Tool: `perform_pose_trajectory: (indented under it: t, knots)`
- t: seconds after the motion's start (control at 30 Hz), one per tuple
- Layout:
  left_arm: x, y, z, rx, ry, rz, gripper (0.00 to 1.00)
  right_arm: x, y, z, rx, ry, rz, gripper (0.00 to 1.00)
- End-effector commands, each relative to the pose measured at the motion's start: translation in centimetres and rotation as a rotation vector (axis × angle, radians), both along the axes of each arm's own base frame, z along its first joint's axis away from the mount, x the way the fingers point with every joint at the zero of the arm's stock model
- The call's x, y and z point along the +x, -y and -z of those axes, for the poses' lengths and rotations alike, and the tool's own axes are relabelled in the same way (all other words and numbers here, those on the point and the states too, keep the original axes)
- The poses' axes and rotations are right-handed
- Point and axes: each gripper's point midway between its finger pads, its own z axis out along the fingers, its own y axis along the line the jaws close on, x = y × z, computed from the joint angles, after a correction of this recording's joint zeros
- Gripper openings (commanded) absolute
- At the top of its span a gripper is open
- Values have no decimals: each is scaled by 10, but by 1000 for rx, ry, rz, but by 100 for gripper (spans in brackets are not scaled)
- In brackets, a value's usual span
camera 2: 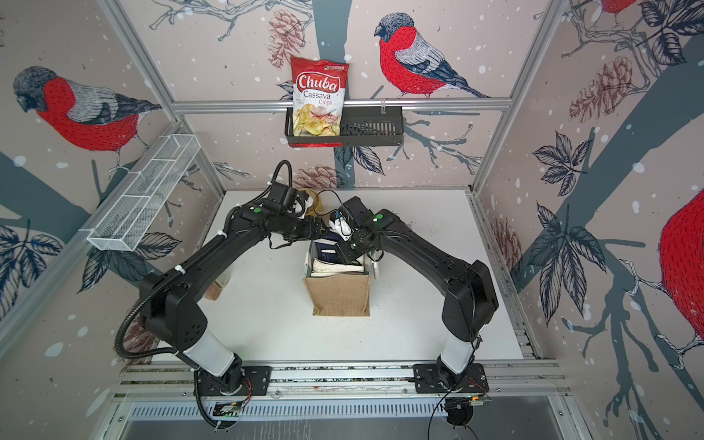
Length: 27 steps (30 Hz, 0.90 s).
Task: Take out the books from the canvas bag
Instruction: Pick up the book from the canvas bag.
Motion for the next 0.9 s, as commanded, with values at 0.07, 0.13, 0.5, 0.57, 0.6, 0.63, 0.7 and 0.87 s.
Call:
perform_pose_trajectory:
  t: [0.07,0.13,0.5,0.57,0.6,0.63,0.7,0.87]
  knots:
    - [2,4,-1,-22,4,2,81,-2,10,14,-71,-13,11,58]
    - [1,3,-1,-19,4,1,81,-1,11,16,-73,-10,20,56]
    - [1,2,2,-8,-5,2,81,-16,25,-1,-86,-2,44,47]
    - [2,2,1,-6,-4,4,81,-18,25,2,-94,-14,45,47]
    - [2,3,2,-5,-5,3,81,-20,24,2,-93,-15,40,47]
    - [3,3,1,-5,-2,3,81,-21,23,2,-92,-15,38,48]
    - [5,3,0,-3,-2,0,81,-21,22,3,-89,-14,42,53]
    - [7,2,0,1,0,-8,82,-11,21,7,-106,10,72,82]
